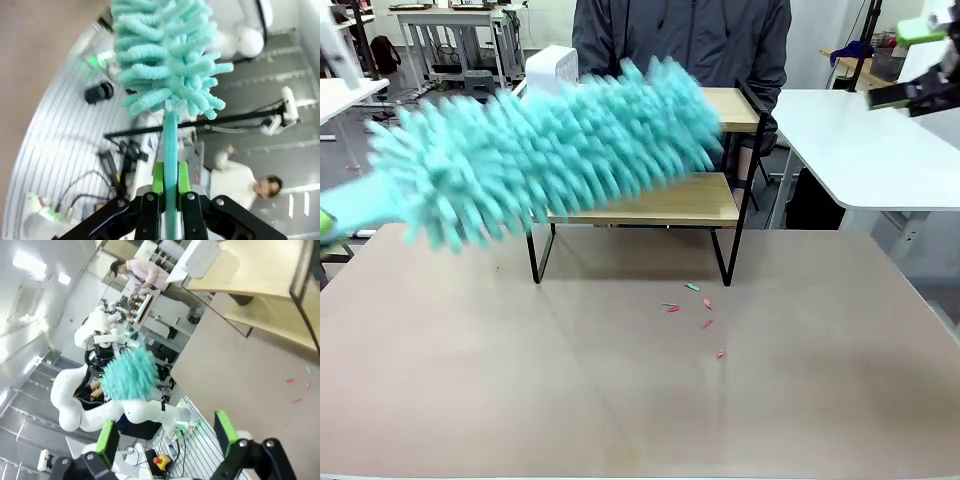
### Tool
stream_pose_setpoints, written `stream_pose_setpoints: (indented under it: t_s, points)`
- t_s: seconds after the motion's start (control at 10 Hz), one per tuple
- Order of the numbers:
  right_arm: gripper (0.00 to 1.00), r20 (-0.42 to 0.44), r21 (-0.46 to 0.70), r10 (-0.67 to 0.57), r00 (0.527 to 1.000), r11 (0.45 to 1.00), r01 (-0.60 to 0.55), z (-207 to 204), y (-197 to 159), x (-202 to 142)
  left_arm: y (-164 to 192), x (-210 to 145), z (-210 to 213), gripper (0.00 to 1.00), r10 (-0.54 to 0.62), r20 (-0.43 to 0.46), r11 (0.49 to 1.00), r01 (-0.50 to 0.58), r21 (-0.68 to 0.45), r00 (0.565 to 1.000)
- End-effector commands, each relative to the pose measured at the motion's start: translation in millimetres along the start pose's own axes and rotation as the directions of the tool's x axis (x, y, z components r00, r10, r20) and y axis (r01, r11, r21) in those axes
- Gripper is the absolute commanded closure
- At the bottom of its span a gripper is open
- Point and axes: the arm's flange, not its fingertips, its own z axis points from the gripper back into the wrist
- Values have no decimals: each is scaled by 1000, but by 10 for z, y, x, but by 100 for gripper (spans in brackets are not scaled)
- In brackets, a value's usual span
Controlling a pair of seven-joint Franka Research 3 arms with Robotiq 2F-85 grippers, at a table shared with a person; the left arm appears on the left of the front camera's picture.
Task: Clean the shelf.
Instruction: Hand the Duster back to the human.
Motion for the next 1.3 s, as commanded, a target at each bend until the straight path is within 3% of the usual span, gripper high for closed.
stream_pose_setpoints:
  t_s: [0.0, 0.3, 0.5, 0.6, 0.9, 1.2]
  points:
    - [0, -101, 70, 67, 993, 996, -60, -350, -58, 413, 33, 339, -78, 88, -45, -231, 997, 30, -67, 972]
    - [0, -389, 176, 12, 921, 982, 62, -1131, -318, 598, 225, 680, -443, 88, -49, -363, 993, 7, -117, 931]
    - [0, -561, 280, 58, 826, 952, 124, -1583, -316, 469, 281, 777, -512, 88, -56, -374, 988, -4, -156, 926]
    - [0, -670, 249, 70, 739, 959, 134, -1712, -283, 340, 302, 795, -489, 88, -59, -362, 987, 1, -160, 930]
    - [0, -751, 238, 108, 651, 965, 114, -1866, -128, 13, 410, 868, -481, 88, -29, -286, 986, -20, -168, 958]
    - [0, -741, 240, 107, 663, 964, 113, -1829, -138, -56, 433, 940, -466, 88, -64, -210, 979, 19, -205, 976]
